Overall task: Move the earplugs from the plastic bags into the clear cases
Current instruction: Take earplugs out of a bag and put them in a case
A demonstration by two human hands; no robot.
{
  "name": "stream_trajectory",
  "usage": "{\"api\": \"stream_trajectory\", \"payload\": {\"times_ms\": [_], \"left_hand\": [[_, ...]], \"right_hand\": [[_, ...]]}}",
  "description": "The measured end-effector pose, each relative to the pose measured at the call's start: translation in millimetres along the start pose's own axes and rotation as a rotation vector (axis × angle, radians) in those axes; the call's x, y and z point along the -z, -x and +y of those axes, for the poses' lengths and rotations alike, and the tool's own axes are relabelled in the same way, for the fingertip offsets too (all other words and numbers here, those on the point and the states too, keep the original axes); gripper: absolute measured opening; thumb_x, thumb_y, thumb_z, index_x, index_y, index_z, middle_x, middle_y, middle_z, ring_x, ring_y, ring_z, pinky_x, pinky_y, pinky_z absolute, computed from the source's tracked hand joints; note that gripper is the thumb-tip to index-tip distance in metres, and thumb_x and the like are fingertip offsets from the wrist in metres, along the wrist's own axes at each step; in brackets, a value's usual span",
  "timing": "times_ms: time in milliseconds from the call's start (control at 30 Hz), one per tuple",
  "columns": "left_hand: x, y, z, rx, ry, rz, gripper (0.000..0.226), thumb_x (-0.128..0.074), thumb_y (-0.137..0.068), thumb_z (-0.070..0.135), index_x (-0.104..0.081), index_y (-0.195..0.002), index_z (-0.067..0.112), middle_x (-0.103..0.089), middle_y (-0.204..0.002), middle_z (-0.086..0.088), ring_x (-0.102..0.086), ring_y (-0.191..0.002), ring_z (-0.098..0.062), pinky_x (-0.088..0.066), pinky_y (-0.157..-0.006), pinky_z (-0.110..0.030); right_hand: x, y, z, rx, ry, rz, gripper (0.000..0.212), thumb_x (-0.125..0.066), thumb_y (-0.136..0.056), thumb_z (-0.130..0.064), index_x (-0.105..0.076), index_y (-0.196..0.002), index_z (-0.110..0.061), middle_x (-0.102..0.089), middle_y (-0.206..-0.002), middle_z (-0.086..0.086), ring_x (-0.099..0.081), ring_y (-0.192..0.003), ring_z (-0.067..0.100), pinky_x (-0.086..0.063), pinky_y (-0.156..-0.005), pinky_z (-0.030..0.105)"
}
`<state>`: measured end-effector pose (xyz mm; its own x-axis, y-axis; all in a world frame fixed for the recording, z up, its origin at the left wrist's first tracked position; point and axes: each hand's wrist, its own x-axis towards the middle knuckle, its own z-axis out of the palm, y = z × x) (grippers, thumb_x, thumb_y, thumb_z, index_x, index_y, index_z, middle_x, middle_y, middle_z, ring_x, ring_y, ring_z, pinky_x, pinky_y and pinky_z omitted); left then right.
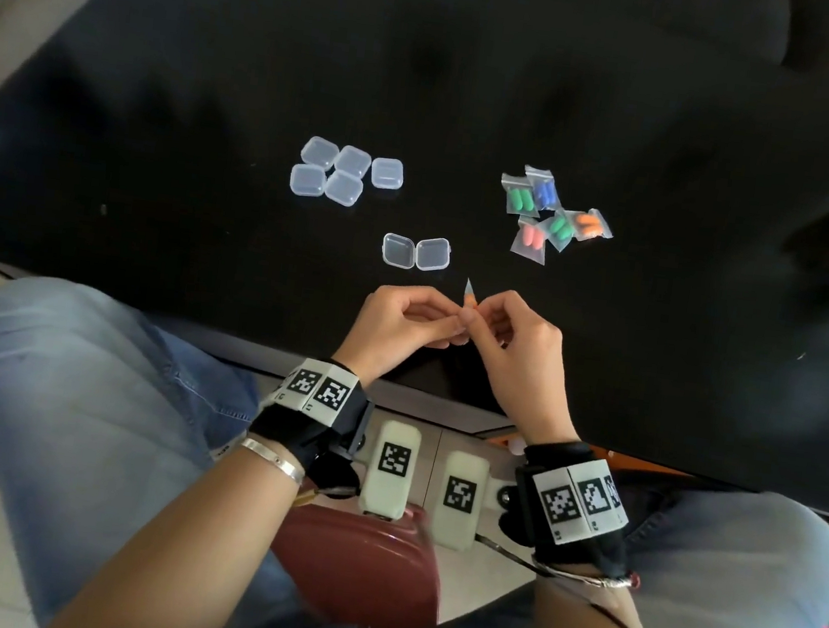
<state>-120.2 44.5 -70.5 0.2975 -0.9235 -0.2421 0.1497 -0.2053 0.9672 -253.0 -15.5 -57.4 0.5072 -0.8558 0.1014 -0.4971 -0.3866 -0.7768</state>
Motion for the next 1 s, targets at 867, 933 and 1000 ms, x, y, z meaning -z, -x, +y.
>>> {"api": "stream_trajectory", "payload": {"times_ms": [867,933,1000], "left_hand": [[4.1,-0.7,-6.2,-0.127,-0.186,-0.024,0.013,-0.074,-0.077,0.01,-0.065,-0.085,0.011,-0.069,-0.08,0.0,-0.068,-0.075,-0.006,-0.053,-0.072,-0.015],[4.7,-1.0,-5.4,-0.138,-0.187,-0.024,0.013,-0.074,-0.076,0.009,-0.064,-0.085,0.013,-0.067,-0.082,0.002,-0.066,-0.076,-0.002,-0.052,-0.071,-0.014],[5.0,-1.2,-5.5,-0.138,-0.185,-0.033,0.012,-0.073,-0.077,0.008,-0.064,-0.084,0.014,-0.067,-0.081,0.0,-0.067,-0.075,-0.004,-0.053,-0.071,-0.014]], "right_hand": [[1.0,9.0,6.7,0.106,0.009,-0.039,0.01,-0.064,-0.088,-0.019,-0.064,-0.09,-0.01,-0.066,-0.083,-0.002,-0.062,-0.075,0.008,-0.049,-0.066,0.017],[-0.3,9.8,5.6,0.089,-0.049,-0.029,0.012,-0.068,-0.085,-0.019,-0.065,-0.09,-0.009,-0.068,-0.085,0.001,-0.064,-0.076,0.008,-0.051,-0.067,0.016],[0.0,11.0,4.4,0.091,-0.071,-0.012,0.01,-0.068,-0.085,-0.017,-0.065,-0.09,-0.009,-0.069,-0.085,0.0,-0.065,-0.076,0.008,-0.052,-0.069,0.015]]}}
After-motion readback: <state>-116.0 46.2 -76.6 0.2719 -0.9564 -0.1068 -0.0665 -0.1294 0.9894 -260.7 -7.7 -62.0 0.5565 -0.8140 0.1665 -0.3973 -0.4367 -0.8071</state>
